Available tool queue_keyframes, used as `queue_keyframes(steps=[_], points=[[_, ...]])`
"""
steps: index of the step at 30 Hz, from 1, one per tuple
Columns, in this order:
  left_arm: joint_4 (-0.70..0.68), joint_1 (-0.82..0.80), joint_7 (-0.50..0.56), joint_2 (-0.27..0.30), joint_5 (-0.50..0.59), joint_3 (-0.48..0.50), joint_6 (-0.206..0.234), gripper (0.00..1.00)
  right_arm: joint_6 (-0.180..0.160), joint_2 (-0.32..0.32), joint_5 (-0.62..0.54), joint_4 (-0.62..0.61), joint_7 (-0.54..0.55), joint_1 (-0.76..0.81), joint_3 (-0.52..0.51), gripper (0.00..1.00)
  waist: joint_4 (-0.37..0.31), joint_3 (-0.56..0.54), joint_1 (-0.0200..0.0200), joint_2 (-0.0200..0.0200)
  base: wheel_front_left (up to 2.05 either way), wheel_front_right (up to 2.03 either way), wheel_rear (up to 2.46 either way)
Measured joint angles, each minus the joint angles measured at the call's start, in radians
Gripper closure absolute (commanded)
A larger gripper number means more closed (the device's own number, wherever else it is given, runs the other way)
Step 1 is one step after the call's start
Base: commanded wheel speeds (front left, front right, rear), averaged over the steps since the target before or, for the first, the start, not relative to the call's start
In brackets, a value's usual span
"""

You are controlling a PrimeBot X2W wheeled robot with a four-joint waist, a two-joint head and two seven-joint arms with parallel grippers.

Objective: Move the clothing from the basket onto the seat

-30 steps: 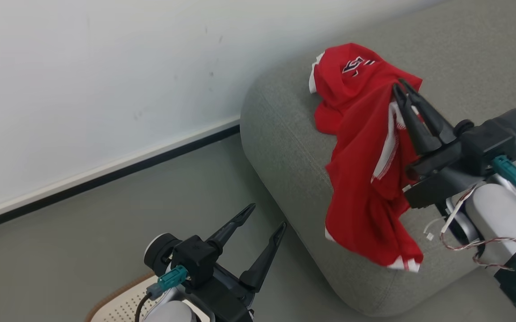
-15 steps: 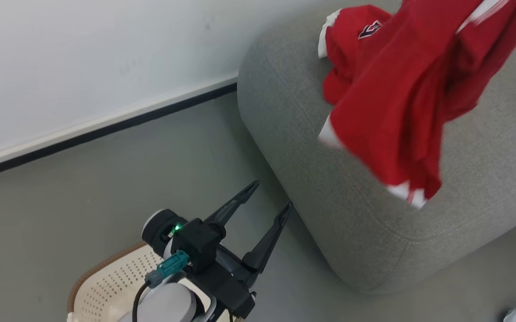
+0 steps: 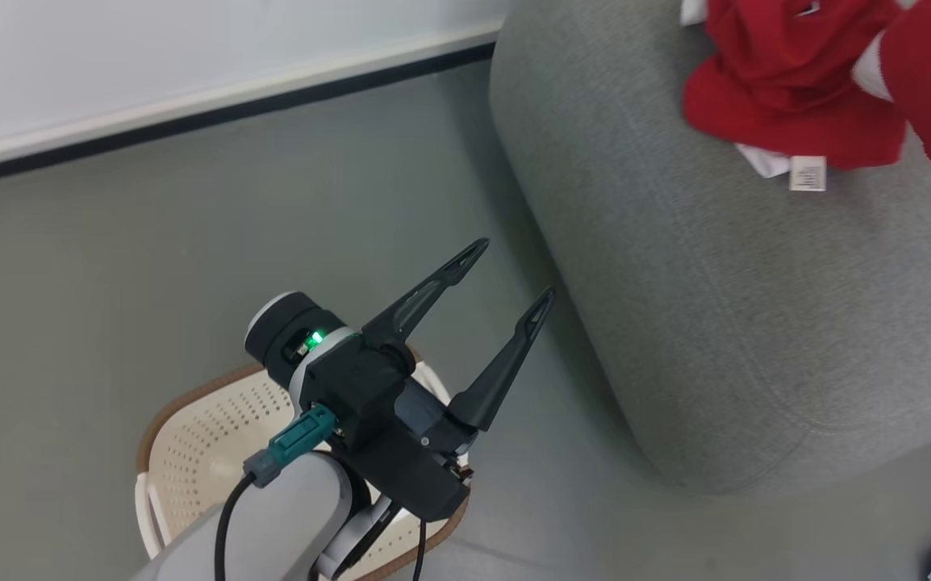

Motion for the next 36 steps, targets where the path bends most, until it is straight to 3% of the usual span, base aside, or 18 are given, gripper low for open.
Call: queue_keyframes(steps=[5, 15, 25, 26, 28, 29, 30, 31, 36], points=[[-0.030, -0.040, 0.022, 0.000, 0.029, -0.003, 0.000, 0.00, -0.010, 0.008, 0.002, 0.104, 0.009, 0.012, -0.002, 1.00, 0.044, 0.060, 0.0000, 0.0000, 0.00, 0.00, 0.00], [-0.044, -0.087, 0.052, 0.017, 0.047, -0.005, -0.003, 0.00, -0.026, 0.184, 0.010, 0.251, 0.015, 0.052, 0.042, 1.00, 0.120, 0.179, 0.0000, 0.0000, 0.00, 0.00, 0.00], [-0.011, -0.099, 0.056, 0.030, 0.048, -0.005, -0.012, 0.00, -0.019, 0.260, 0.007, 0.375, -0.013, 0.054, 0.075, 1.00, 0.136, 0.223, -0.0001, 0.0000, 0.00, 0.00, 0.00], [-0.008, -0.099, 0.056, 0.030, 0.048, -0.005, -0.012, 0.00, -0.016, 0.267, 0.007, 0.380, -0.020, 0.054, 0.077, 0.91, 0.132, 0.221, -0.0002, -0.0001, 0.00, 0.00, 0.00], [-0.002, -0.099, 0.056, 0.030, 0.048, -0.006, -0.020, 0.00, -0.007, 0.277, 0.007, 0.399, -0.029, 0.055, 0.081, 0.63, 0.123, 0.214, -0.0002, 0.0000, 0.00, 0.00, 0.00], [0.005, -0.098, 0.055, 0.030, 0.047, -0.006, -0.020, 0.00, -0.001, 0.282, 0.007, 0.408, -0.030, 0.055, 0.083, 0.56, 0.119, 0.210, -0.0002, -0.0001, 0.00, 0.00, 0.00], [0.011, -0.097, 0.055, 0.031, 0.047, -0.006, -0.021, 0.00, 0.005, 0.286, 0.007, 0.413, -0.034, 0.057, 0.086, 0.25, 0.114, 0.206, -0.0002, 0.0000, 0.00, 0.00, 0.00], [0.016, -0.097, 0.055, 0.031, 0.047, -0.006, -0.021, 0.00, 0.010, 0.291, 0.007, 0.419, -0.039, 0.059, 0.090, 0.00, 0.109, 0.201, -0.0002, -0.0001, 0.00, 0.00, 0.00], [0.035, -0.089, 0.042, 0.034, 0.036, -0.005, -0.029, 0.00, 0.036, 0.325, 0.000, 0.436, -0.056, 0.077, 0.105, 0.00, 0.085, 0.169, -0.0002, -0.0001, 0.00, 0.00, 0.00]])
